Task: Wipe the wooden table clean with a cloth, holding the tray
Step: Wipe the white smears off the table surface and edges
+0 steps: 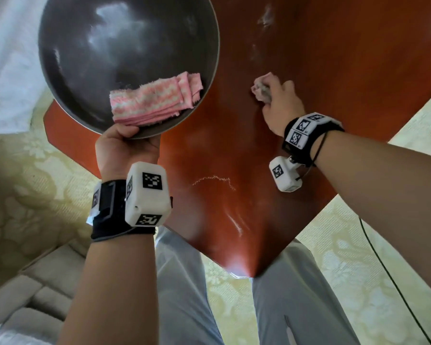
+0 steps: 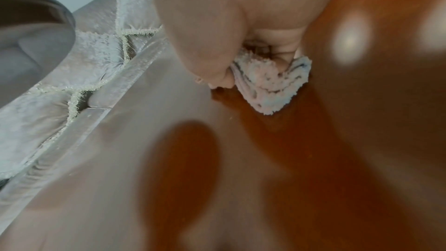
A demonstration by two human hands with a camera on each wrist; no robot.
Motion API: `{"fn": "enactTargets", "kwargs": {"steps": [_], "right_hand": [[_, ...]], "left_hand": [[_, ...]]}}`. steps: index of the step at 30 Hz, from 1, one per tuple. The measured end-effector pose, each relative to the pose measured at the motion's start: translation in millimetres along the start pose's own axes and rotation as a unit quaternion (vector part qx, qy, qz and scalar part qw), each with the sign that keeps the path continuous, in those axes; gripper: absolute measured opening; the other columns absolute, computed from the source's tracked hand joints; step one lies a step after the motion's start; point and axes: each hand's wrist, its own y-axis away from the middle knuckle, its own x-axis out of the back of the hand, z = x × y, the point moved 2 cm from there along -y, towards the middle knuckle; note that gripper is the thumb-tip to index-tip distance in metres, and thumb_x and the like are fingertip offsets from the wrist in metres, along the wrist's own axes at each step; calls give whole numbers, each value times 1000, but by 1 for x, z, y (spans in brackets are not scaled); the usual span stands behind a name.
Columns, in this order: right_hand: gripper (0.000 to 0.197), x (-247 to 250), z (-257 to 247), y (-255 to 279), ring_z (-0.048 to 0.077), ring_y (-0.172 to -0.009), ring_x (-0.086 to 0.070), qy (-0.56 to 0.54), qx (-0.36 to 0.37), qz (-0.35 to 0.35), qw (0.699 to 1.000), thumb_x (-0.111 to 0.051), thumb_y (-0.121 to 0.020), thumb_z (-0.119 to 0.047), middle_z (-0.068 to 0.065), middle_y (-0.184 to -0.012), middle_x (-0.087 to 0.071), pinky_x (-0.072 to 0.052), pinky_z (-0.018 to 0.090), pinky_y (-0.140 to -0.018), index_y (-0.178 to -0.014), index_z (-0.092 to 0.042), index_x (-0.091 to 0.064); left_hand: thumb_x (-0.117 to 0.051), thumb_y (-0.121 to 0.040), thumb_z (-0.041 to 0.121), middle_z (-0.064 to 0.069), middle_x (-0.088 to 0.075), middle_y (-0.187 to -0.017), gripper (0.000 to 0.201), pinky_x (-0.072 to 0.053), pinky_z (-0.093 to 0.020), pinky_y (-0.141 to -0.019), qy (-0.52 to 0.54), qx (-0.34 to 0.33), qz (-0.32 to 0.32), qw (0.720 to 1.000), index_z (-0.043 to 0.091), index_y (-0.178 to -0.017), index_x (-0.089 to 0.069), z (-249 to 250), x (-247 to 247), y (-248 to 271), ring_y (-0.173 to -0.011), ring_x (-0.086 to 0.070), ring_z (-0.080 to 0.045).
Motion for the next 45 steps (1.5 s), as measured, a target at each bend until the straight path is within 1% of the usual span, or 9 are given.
{"fn": "enactTargets", "kwargs": {"steps": [3,7,10,15,22,26,34,39,45], "right_hand": [[51,-17,-23,8,33,-77,-51,5,19,-6,1000,-48,-90,-8,14,-120,-43,-41,34,-70,-134,-33,-41],[55,-46,-52,25,32,-78,-52,8,8,-2,1000,-49,-90,-8,14,-117,-44,-35,31,-68,-138,-32,-39],[58,-71,-72,45,27,-78,-47,5,-14,-4,1000,-51,-91,-10,14,-119,-44,-33,29,-69,-142,-32,-37],[55,-107,-99,82,21,-77,-44,-34,-31,7,999,-52,-91,-11,12,-114,-43,-33,28,-70,-140,-32,-42],[55,-146,-126,123,22,-83,-47,-87,-42,25,995,-49,-91,-2,5,-104,-38,-33,31,-70,-139,-28,-45],[58,-142,-132,147,29,-91,-57,-129,-56,118,983,-54,-87,-7,7,-115,-48,-49,38,-73,-140,-28,-44],[56,-147,-91,251,33,-95,-60,-301,-183,220,910,-55,-83,-14,8,-117,-51,-52,42,-80,-138,-22,-45],[51,-173,-52,332,28,-101,-58,-362,-285,259,849,-51,-81,-9,6,-117,-54,-50,38,-86,-131,-22,-51],[38,-218,-8,388,21,-89,-62,-409,-387,281,777,-52,-90,-17,1,-108,-58,-55,36,-76,-127,-28,-51]], "left_hand": [[-34,-60,-9,-20,-68,-111,49,-46,-45,-107,-32,31,-1,999,-6,-92,-70,19,4,-10,-109,-65,-35],[-34,-61,-10,-20,-60,-126,62,-39,-49,-112,-58,60,-13,996,0,-118,-57,55,10,-26,-126,-56,-36],[-44,-51,-16,-21,-58,-128,68,-35,-50,-115,-85,97,-38,991,0,-116,-57,85,11,-35,-130,-52,-38],[-37,-57,-11,-17,-72,-101,51,-59,-43,-87,-159,124,-59,978,0,-100,-63,114,12,-37,-94,-71,-34],[-41,-61,-11,-11,-74,-102,46,-52,-41,-100,-266,123,-99,951,3,-85,-77,103,9,-20,-104,-70,-28],[-43,-61,-12,-11,-74,-91,39,-60,-38,-81,-299,141,-103,938,2,-78,-75,78,13,-3,-90,-74,-27],[-45,-61,-10,-12,-73,-90,34,-55,-40,-95,-353,195,-147,903,0,-77,-73,17,42,54,-93,-72,-29],[-46,-61,-10,-12,-73,-92,44,-59,-39,-85,-363,221,-166,890,2,-99,-66,-5,74,100,-93,-73,-30],[-48,-63,-11,-13,-74,-96,50,-58,-41,-89,-388,217,-176,878,1,-109,-65,-10,105,129,-97,-72,-31]]}}
